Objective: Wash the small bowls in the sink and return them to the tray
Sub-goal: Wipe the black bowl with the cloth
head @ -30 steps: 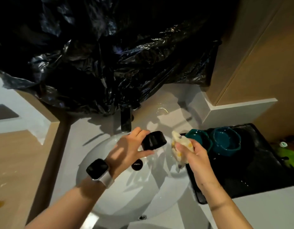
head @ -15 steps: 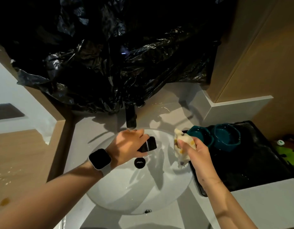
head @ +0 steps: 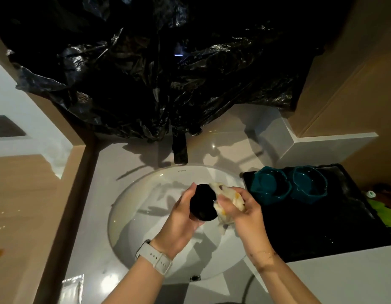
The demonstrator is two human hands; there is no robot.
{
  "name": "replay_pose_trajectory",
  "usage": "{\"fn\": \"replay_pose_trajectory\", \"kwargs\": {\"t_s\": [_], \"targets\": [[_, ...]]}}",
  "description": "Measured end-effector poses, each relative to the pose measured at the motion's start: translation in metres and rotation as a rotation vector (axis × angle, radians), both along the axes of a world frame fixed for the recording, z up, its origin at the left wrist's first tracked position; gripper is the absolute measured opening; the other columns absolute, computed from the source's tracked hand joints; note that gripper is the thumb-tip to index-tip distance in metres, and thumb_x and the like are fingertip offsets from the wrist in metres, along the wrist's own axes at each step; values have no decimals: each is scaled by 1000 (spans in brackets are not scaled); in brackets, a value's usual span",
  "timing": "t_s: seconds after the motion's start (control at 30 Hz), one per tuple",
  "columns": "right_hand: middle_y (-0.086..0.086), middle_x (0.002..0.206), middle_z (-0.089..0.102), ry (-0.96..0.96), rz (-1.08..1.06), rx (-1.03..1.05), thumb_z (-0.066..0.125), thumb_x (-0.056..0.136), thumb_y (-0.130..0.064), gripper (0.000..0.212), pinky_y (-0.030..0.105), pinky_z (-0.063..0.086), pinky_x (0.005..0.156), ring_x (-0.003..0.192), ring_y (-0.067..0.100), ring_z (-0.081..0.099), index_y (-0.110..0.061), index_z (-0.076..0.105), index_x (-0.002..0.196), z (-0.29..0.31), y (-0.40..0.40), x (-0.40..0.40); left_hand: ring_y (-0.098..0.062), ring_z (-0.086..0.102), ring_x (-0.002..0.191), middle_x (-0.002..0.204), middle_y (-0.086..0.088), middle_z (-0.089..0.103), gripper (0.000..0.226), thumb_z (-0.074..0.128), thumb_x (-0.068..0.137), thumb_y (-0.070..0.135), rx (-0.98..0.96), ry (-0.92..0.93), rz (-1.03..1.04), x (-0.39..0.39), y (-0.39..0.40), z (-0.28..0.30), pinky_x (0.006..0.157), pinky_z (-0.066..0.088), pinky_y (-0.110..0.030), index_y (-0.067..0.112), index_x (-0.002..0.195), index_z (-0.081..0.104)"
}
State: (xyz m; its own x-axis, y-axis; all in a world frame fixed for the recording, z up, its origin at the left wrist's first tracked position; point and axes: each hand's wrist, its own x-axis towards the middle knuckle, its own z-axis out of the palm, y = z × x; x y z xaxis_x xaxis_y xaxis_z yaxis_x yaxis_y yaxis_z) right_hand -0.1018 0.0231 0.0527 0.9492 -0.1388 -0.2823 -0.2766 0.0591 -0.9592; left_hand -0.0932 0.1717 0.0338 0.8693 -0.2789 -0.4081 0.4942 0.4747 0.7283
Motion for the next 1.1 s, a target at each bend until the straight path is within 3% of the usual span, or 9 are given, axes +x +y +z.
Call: {"fn": "replay_pose_trajectory", "kwargs": {"t_s": [0.17, 0.27, 0.37, 0.47, 0.63, 0.73, 0.8, 0.93, 1.1], "targets": [[9, 104, 70, -11, 26, 48, 72, 83, -25, 25, 41, 54, 69, 89, 22, 68, -21, 67, 107, -2, 4, 5, -29, 53, 129, 137, -18, 57, 61, 28, 103, 50, -211, 101, 60, 4, -1, -6, 110, 38, -45, 5, 134, 56], [-1, 117, 54, -92, 104, -129, 63, 78, -22, 27, 17, 48, 88, 110, 5, 56, -27, 66, 104, -4, 3, 8, -32, 51, 131, 139, -20, 55, 60, 26, 104, 49, -231, 114, 44, 3, 0, -12, 111, 35, -49, 7, 133, 58], [-4, 108, 49, -282, 232, -519, 60, 80, -16, 32, 3, 37, 88, 102, -2, 51, -19, 68, 111, -5, 3, 8, -30, 50, 133, 140, -18, 55, 57, 32, 103, 48, -185, 73, 34, 5, 3, -11, 108, 44, -41, 9, 141, 47], [-9, 98, 62, -318, 259, -593, 76, 78, -17, 35, 10, 44, 84, 93, 3, 59, -20, 69, 112, -4, 2, 11, -30, 53, 130, 137, -17, 57, 54, 34, 101, 47, -160, 70, 71, 7, 7, -11, 103, 49, -40, 13, 141, 46], [-8, 93, 69, -425, 307, -757, 78, 75, -14, 21, 3, 40, 80, 90, 5, 60, -16, 75, 95, 1, 15, 24, -25, 59, 120, 130, -16, 62, 55, 27, 104, 45, -105, 75, 45, 3, 5, -10, 97, 51, -36, 8, 132, 57], [-8, 97, 71, -491, 370, -664, 74, 71, -7, 21, 8, 45, 84, 92, 8, 64, -17, 74, 89, -6, 30, 29, -23, 64, 108, 116, -16, 67, 55, 28, 103, 46, -84, 87, 36, 1, 1, -6, 85, 55, -32, 6, 126, 58], [-14, 95, 70, -465, 434, -500, 74, 73, -5, 20, 17, 49, 86, 93, 5, 66, -16, 74, 89, -6, 32, 29, -25, 65, 109, 117, -18, 67, 58, 28, 103, 47, -78, 86, 54, 0, 7, -5, 91, 54, -36, 2, 127, 56], [-13, 96, 72, -127, 768, -260, 76, 76, 0, 25, 17, 47, 90, 97, 4, 66, -21, 77, 90, 22, 11, 34, -33, 62, 111, 118, -21, 66, 53, 32, 103, 45, -70, 106, 18, -1, 16, 1, 96, 49, -43, 5, 115, 65], [-2, 100, 71, -344, 911, -963, 63, 83, -9, 23, 18, 43, 81, 93, 15, 63, -18, 75, 100, 24, 1, 46, -19, 70, 91, 103, -12, 72, 40, 40, 99, 41, -53, 194, -3, -4, 5, 5, 87, 55, -40, 12, 104, 67]]}}
